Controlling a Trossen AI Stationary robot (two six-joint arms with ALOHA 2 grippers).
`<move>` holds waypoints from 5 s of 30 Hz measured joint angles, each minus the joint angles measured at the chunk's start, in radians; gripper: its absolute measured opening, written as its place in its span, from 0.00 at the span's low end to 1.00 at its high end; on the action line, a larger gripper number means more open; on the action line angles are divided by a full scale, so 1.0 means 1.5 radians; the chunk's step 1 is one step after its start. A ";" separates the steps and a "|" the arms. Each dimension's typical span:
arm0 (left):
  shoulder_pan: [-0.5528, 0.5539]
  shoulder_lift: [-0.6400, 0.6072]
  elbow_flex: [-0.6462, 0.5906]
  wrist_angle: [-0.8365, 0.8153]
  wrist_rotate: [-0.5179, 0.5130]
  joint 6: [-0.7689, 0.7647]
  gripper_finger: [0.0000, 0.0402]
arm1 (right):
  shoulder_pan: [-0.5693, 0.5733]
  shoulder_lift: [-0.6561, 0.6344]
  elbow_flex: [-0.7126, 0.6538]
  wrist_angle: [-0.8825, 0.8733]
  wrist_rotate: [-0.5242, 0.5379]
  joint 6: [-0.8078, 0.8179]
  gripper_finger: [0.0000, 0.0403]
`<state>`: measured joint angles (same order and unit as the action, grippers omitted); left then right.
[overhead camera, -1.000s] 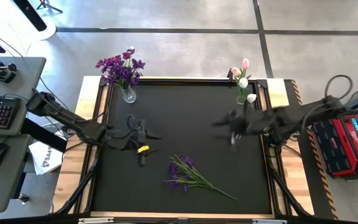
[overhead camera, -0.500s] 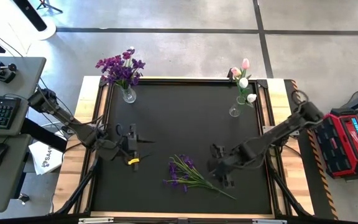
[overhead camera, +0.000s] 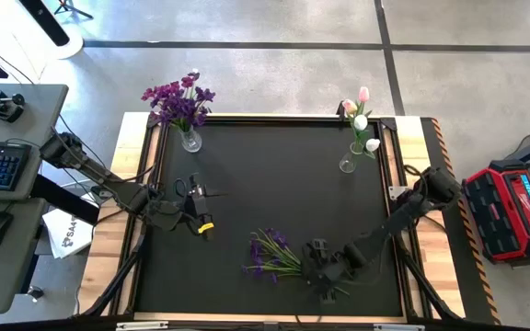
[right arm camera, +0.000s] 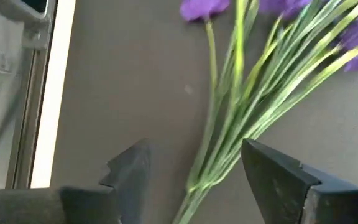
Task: Sort flowers into vase by color
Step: Put the purple flowers into the left transparent vase
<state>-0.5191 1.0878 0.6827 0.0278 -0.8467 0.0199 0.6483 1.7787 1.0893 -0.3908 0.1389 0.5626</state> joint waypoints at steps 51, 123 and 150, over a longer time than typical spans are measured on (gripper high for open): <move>-0.110 -0.072 -0.001 -0.001 0.051 -0.076 0.46 | -0.283 -0.190 -0.496 0.951 -0.044 -0.308 0.00; 0.215 0.380 0.130 0.454 0.651 0.192 0.34 | -0.358 -0.052 -0.368 1.101 -0.365 -0.396 0.00; 0.229 0.380 0.129 0.452 0.661 0.162 0.26 | -0.358 -0.052 -0.368 1.101 -0.353 -0.375 0.00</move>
<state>-0.1761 1.6585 0.8768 0.7063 0.1452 0.2634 0.1112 1.7008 0.5373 1.2602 -0.3908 -0.0002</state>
